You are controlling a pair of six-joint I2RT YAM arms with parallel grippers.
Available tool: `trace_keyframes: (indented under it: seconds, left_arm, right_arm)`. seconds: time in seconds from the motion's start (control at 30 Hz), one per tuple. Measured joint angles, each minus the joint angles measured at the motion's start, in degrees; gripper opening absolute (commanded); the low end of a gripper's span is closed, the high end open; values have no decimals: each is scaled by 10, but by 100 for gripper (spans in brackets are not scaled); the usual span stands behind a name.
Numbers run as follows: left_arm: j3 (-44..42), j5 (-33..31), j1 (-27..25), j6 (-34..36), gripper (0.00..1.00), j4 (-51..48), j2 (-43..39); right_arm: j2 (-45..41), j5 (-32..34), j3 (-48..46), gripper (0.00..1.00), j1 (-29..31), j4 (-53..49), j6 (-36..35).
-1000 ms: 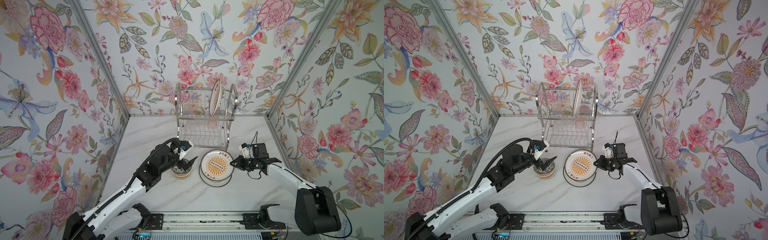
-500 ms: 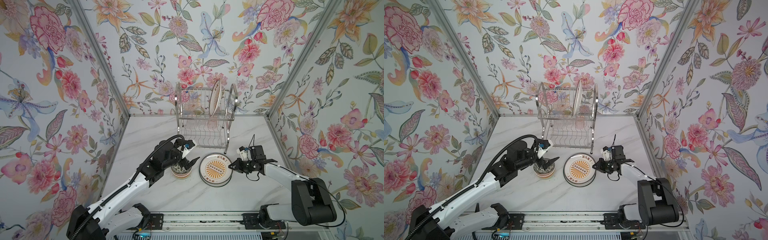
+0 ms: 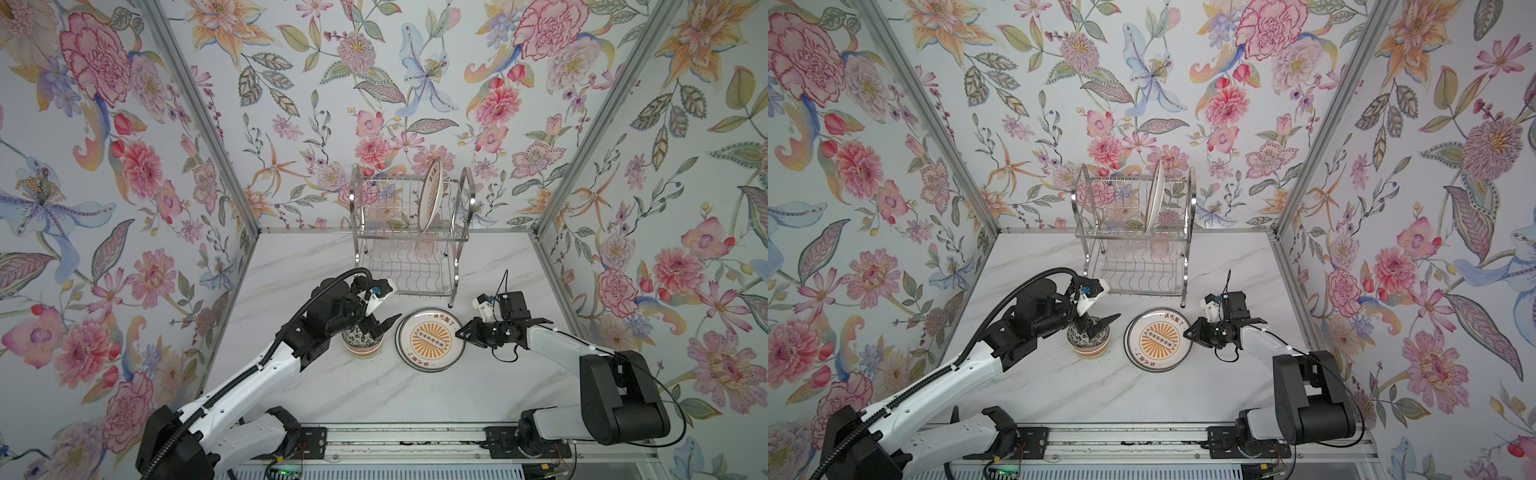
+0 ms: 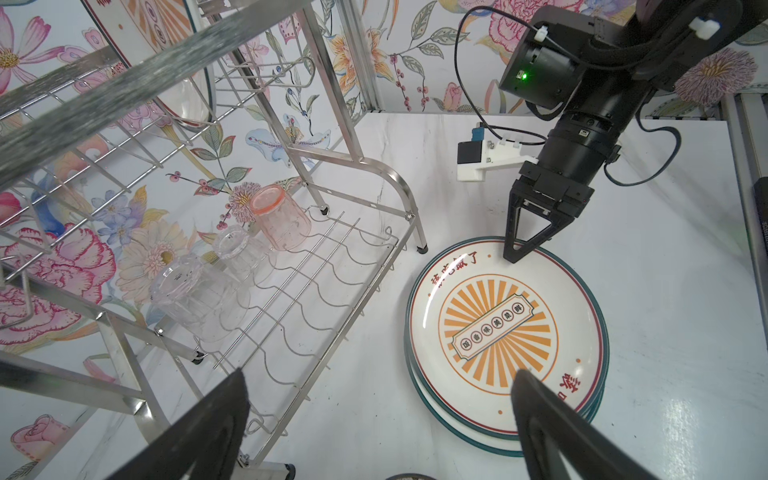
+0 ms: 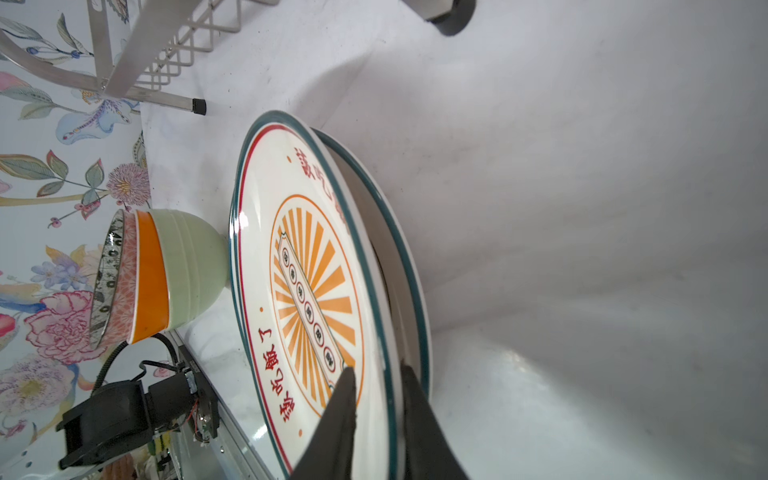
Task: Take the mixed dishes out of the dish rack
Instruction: 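Open the right gripper on the plate stack while the left hovers by the bowls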
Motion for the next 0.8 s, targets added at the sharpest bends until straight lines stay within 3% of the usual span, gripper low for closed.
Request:
trace_keyframes:
  seconds: [0.8]
  left_arm:
    - [48, -9, 0, -3, 99, 16, 19]
  right_arm:
    - [0, 142, 53, 61, 49, -61, 9]
